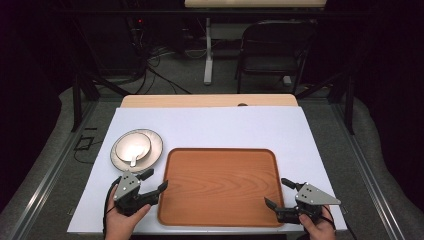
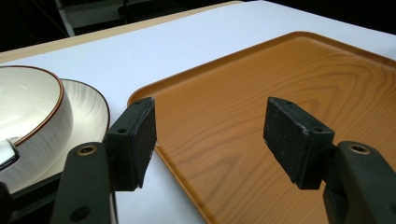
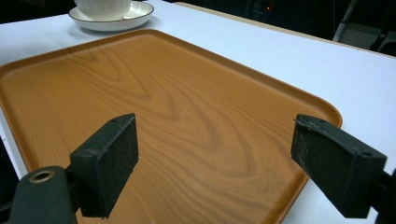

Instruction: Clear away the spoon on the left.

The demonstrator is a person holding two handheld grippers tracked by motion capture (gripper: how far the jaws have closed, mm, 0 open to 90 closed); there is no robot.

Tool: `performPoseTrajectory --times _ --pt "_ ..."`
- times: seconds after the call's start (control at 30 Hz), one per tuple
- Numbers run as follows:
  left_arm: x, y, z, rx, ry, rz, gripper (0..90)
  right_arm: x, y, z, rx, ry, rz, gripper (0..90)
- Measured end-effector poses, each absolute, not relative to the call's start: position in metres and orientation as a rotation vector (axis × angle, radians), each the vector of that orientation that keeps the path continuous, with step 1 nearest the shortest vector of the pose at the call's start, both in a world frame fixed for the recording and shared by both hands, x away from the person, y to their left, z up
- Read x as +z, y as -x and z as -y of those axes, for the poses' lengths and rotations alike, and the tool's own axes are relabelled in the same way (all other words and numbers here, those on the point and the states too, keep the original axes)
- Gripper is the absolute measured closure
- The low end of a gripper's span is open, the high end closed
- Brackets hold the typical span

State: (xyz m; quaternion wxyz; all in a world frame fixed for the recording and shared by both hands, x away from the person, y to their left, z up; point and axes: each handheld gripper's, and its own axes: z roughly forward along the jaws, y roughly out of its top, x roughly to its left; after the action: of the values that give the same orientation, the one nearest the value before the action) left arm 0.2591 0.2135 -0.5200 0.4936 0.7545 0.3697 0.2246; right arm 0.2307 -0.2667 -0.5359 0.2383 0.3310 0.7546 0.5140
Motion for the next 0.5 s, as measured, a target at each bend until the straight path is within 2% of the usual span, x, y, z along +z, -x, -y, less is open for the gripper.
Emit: performPoseTrajectory --times 0.5 --pt "-0.5200 -0.2588 -0.2153 0.548 -1.837 -0.918 34.9 -0.5355 -0.2303 0.2660 1.406 -0.901 -2.069 14.4"
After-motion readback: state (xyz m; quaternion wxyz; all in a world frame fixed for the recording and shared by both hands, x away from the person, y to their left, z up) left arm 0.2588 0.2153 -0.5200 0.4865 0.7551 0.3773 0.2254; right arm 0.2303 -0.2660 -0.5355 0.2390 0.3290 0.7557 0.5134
